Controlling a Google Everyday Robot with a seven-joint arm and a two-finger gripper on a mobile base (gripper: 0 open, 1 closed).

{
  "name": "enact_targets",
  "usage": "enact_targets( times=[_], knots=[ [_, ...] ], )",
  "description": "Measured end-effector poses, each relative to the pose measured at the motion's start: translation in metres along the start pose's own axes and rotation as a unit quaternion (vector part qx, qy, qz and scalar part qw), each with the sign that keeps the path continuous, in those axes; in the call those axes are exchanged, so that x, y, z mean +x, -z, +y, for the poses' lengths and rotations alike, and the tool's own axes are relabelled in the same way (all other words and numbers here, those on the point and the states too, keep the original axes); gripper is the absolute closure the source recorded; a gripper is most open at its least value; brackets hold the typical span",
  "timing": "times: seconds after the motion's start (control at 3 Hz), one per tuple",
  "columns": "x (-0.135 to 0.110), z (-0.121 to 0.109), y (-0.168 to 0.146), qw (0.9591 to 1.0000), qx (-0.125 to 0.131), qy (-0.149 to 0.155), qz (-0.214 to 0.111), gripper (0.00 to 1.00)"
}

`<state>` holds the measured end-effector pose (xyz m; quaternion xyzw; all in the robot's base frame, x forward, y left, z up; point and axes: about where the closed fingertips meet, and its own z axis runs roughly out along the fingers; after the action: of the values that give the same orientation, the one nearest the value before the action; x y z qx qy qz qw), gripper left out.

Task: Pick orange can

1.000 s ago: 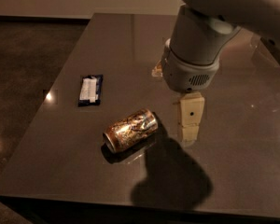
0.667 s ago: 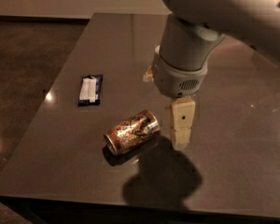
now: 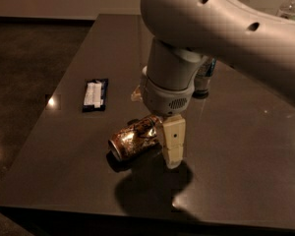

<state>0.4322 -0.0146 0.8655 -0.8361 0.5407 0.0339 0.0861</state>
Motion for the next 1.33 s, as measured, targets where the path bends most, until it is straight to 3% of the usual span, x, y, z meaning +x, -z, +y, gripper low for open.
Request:
enact_targets(
  times=[0.67, 1.0, 1.33],
  knots=[
    [-0.021, -0.001, -0.017, 0.9994, -0.008, 0.030, -0.014, 0.00],
    [-0.023, -0.003, -0.019, 0.9993, -0.011, 0.032, -0.013, 0.14],
    [-0.023, -0.004, -0.017, 0.9992, -0.016, 0.034, -0.012, 0.38]
  ],
)
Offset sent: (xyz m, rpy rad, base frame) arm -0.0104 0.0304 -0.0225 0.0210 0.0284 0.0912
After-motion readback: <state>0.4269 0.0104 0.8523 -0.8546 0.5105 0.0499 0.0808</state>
